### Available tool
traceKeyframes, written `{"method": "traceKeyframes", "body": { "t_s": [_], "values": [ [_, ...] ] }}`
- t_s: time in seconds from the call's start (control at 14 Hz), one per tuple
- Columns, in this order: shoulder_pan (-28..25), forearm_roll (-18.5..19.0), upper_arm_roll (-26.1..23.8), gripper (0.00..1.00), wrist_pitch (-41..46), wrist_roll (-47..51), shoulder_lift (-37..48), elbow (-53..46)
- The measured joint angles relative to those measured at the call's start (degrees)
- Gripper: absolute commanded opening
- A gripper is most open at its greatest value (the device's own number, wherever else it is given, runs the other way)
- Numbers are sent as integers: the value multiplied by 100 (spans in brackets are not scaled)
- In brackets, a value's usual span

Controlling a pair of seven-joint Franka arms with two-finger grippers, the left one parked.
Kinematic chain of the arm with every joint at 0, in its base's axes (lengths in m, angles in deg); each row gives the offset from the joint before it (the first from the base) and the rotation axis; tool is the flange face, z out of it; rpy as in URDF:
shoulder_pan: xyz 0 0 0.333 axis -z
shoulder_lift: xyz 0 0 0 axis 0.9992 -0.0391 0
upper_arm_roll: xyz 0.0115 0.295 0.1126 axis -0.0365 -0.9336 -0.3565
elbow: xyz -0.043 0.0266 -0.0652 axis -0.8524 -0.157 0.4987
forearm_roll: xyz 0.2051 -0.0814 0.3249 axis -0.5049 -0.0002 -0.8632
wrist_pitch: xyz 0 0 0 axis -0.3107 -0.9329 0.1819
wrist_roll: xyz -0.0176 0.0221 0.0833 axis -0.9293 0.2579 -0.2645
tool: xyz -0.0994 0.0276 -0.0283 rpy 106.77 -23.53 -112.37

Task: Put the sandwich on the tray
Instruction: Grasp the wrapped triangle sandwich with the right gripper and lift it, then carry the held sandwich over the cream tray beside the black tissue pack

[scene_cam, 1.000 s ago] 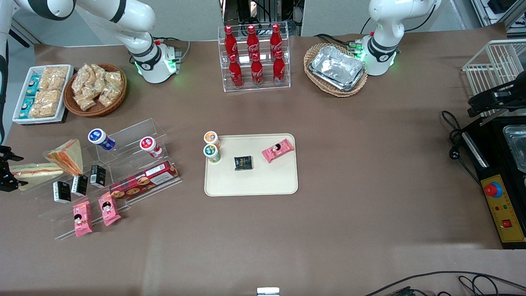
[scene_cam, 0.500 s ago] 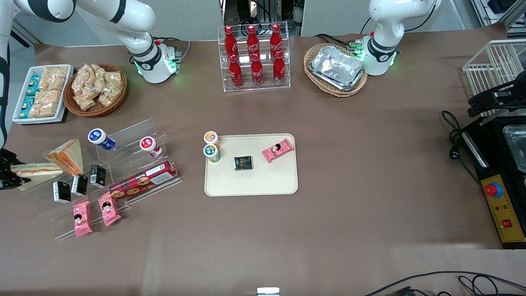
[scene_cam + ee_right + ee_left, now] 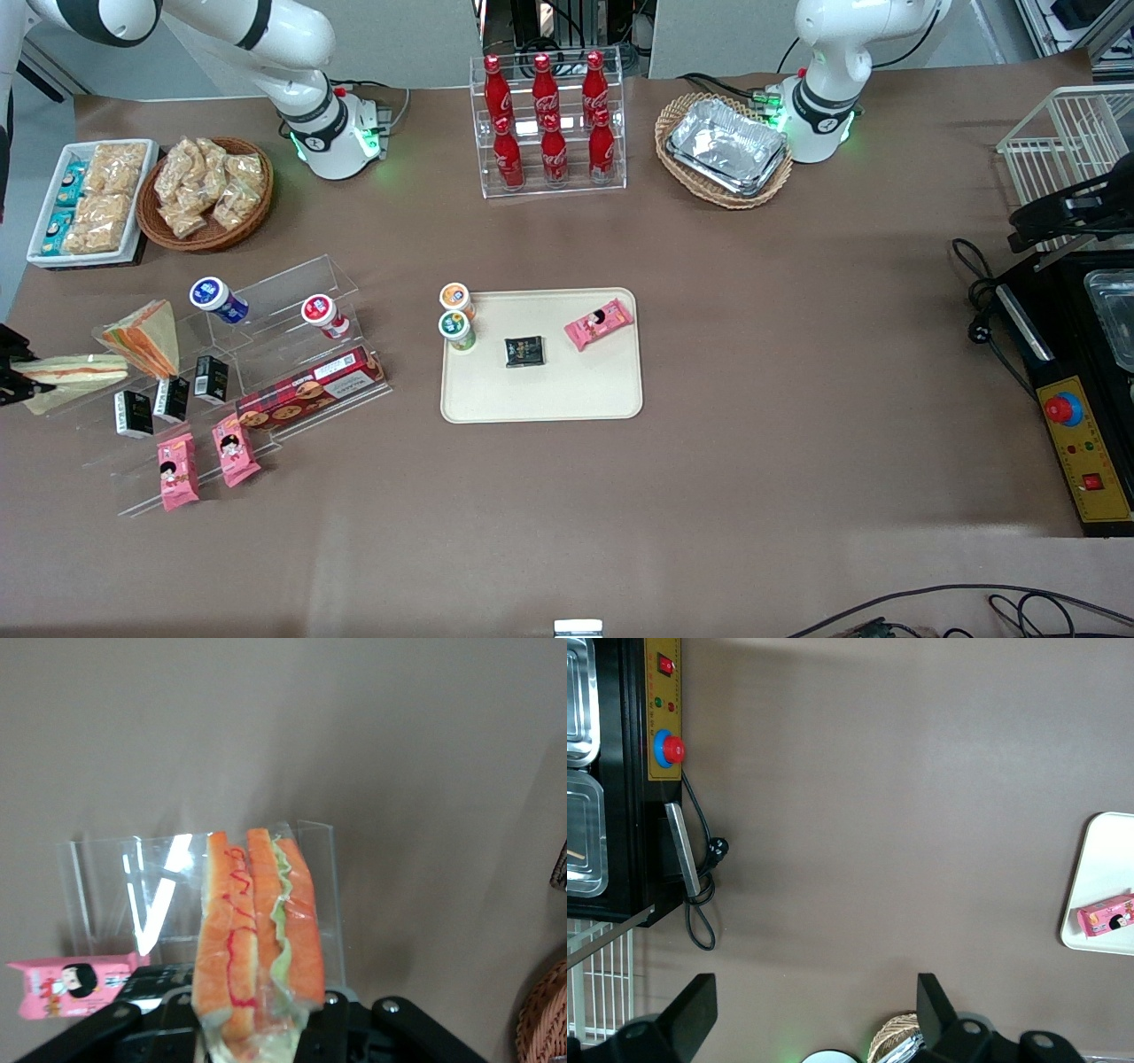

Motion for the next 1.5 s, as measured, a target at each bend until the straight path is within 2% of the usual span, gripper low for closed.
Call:
{"method": "traceKeyframes", "body": {
  "t_s": [0.43,0.5,0.64,0.71,1.29,1.5],
  "values": [
    [-19,-9,-53,25,68,4,484,-153],
    [-33,-14,-79,23,147,7,576,-176],
    [-96,-20,-164,7,392,9,717,-267],
    [-176,-24,-197,7,515,14,775,-313],
    [-1422,-30,-247,7,956,1233,942,-378],
    [-1911,-29,-255,7,999,1979,945,-380]
  ]
}}
